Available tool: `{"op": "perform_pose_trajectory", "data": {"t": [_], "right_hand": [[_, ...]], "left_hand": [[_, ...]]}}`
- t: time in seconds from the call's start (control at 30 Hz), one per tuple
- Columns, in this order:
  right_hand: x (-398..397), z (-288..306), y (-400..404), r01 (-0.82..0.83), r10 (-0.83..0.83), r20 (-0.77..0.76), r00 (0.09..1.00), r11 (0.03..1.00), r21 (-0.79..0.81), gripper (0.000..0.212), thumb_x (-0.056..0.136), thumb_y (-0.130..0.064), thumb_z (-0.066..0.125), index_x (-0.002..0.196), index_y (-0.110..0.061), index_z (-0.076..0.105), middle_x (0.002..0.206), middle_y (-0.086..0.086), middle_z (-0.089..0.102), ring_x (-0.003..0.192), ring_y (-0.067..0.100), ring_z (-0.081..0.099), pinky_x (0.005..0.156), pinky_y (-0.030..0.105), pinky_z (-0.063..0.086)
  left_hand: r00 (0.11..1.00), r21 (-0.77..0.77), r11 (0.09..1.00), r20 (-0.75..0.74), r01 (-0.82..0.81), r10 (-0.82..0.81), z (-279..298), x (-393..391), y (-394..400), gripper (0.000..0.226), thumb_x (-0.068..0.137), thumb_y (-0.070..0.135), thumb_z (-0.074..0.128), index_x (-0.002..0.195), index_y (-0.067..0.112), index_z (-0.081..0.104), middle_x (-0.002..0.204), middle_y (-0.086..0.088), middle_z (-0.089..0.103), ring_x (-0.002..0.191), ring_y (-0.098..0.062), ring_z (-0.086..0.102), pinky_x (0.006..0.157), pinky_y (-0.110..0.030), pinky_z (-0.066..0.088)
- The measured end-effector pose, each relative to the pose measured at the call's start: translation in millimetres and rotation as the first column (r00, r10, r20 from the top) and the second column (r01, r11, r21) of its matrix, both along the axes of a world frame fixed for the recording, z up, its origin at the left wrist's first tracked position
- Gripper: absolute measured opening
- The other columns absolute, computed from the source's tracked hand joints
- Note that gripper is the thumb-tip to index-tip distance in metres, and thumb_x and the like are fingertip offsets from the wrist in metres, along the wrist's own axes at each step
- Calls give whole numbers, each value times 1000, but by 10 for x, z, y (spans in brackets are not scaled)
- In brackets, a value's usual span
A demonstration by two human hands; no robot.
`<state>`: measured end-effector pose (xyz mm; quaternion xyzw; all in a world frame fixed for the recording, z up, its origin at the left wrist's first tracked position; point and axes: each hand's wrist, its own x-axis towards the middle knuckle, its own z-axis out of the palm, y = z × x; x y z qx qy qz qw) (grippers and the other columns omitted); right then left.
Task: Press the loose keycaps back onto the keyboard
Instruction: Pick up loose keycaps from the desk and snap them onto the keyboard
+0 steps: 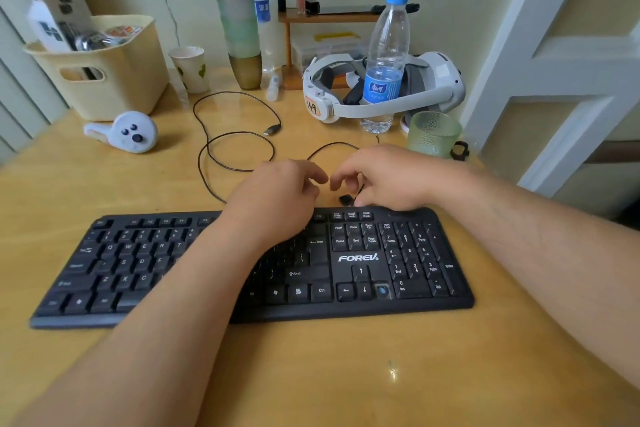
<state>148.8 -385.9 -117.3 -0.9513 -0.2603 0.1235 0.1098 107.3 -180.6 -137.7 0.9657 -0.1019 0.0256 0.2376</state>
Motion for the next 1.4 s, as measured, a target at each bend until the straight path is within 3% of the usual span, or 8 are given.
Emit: {"op": "perform_pose_trajectory", "data": {"t": [0.13, 0.3, 0.57, 0.7, 0.83, 1.03, 1.27, 1.4], "right_hand": [[-29, 70, -38, 87, -84, -111, 990, 996, 24, 51, 91, -5, 58, 128, -39, 66, 106, -17, 66, 84, 0, 59, 70, 18, 45], [-45, 49, 195, 155, -154, 45, 987, 988, -28, 20, 88, -49, 72, 94, -30, 74, 89, -12, 67, 85, 8, 61, 75, 31, 53], [-115, 35, 395, 290, -302, 28, 953, 935, 206, 4, 82, -29, 75, 84, -30, 78, 79, -9, 71, 77, 10, 65, 72, 30, 55], [-194, 31, 323, 449, -365, -262, 893, 689, 569, 6, 84, -25, 81, 90, -24, 81, 80, -2, 74, 73, 12, 60, 69, 30, 52], [-425, 58, 112, 533, -178, -503, 846, 329, 779, 15, 93, -8, 73, 107, -12, 74, 79, 3, 70, 70, 11, 58, 67, 24, 50], [-863, 41, -117, 461, 2, -461, 887, 32, 887, 33, 79, -7, 70, 113, -7, 68, 84, 12, 71, 69, 14, 65, 64, 21, 55], [-1101, 48, -136, 350, -139, -345, 928, 10, 937, 31, 76, -12, 73, 107, -11, 67, 81, 12, 74, 69, 18, 69, 67, 26, 58], [-1172, 55, -132, 292, -226, -265, 938, 97, 951, 25, 79, -11, 73, 102, -18, 70, 84, 12, 77, 71, 21, 72, 67, 28, 58]], "left_hand": [[999, -7, 999, 6, -39, 39, 3, -2, 0, 33, 102, 27, 51, 125, 44, 67, 111, 3, 69, 94, -20, 64, 79, -38, 57], [1000, 43, 999, -16, -20, 20, 6, -48, -51, 33, 102, 26, 49, 124, 42, 68, 115, 2, 69, 97, -22, 64, 80, -38, 58], [1000, 4, 1000, -11, 14, -14, 33, -80, -38, 35, 95, 30, 56, 126, 43, 66, 104, 13, 71, 99, -21, 65, 83, -41, 59], [994, -143, 988, 105, 50, -35, 45, -71, -17, 28, 95, 33, 67, 121, 42, 66, 91, 21, 67, 93, -10, 66, 77, -34, 57], [970, -386, 898, 198, 211, -142, 89, -101, -51, 19, 95, 34, 74, 112, 43, 72, 89, 21, 69, 84, 1, 65, 74, -22, 52], [922, -604, 697, 269, 387, -279, 110, -224, -210, 30, 92, 24, 80, 111, 47, 73, 95, 14, 71, 78, 0, 60, 73, -18, 48], [894, -706, 559, 262, 435, -364, 105, -291, -275, 26, 88, 24, 81, 107, 41, 75, 100, 1, 75, 91, -29, 68, 86, -55, 57], [883, -695, 559, 261, 452, -390, 96, -294, -274, 23, 89, 25, 77, 106, 40, 76, 98, 1, 73, 91, -28, 69, 87, -56, 57]]}}
